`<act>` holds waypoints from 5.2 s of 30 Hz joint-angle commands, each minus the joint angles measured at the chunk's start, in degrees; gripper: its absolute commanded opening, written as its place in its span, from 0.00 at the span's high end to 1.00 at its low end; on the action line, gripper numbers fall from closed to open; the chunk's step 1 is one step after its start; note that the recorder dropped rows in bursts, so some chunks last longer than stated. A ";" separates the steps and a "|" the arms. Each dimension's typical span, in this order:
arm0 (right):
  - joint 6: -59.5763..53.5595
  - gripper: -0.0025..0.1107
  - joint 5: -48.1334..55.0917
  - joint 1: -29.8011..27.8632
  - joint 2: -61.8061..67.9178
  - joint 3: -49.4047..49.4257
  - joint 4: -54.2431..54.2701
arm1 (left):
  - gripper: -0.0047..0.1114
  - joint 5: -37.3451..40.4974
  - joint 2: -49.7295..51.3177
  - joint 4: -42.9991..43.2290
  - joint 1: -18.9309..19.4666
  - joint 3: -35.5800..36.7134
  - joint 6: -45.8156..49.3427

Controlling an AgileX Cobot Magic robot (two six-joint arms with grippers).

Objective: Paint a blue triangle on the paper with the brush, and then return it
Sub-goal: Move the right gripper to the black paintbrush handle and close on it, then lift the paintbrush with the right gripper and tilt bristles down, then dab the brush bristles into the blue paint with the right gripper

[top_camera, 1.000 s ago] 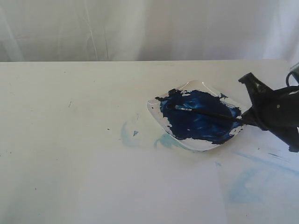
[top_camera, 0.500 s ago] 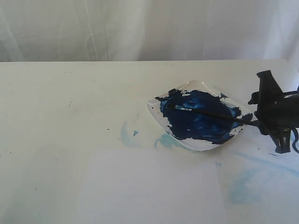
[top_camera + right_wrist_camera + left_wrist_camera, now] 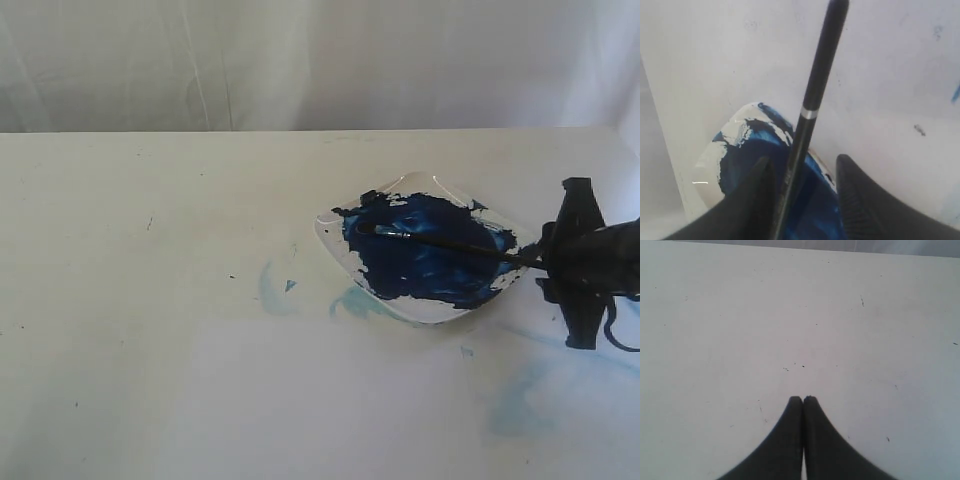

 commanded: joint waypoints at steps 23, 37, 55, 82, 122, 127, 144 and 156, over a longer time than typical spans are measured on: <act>2.77 0.64 -9.36 -0.05 6.79 -1.09 -0.17 | 0.96 -0.27 -0.30 -0.02 -0.50 0.07 -0.39; 2.77 0.64 -8.12 -0.05 8.13 -2.40 -0.17 | 0.96 -0.27 -0.30 -0.02 -0.50 0.07 -0.39; 3.12 0.64 -8.05 -0.05 8.55 -2.51 -0.17 | 0.96 -0.27 -0.30 -0.02 -0.50 0.07 -0.39; 3.12 0.98 -15.67 -0.05 3.44 -2.34 -3.97 | 0.96 -0.27 -0.30 -0.02 -0.50 0.07 -0.39; -38.78 0.98 -15.44 -0.05 -10.40 -16.84 -51.96 | 0.96 -0.27 -0.30 -0.02 -0.50 0.07 -0.39; -38.21 0.98 -17.16 -0.05 -6.31 -16.84 -51.96 | 0.96 -0.27 -0.30 -0.02 -0.50 0.07 -0.39; -36.68 0.98 -19.41 -0.05 -0.89 -16.84 -51.96 | 0.96 -0.27 -0.30 -0.02 -0.50 0.07 -0.39; -33.65 0.98 -21.58 -0.05 -3.23 -16.84 -51.96 | 0.96 -0.27 -0.30 -0.02 -0.50 0.07 -0.39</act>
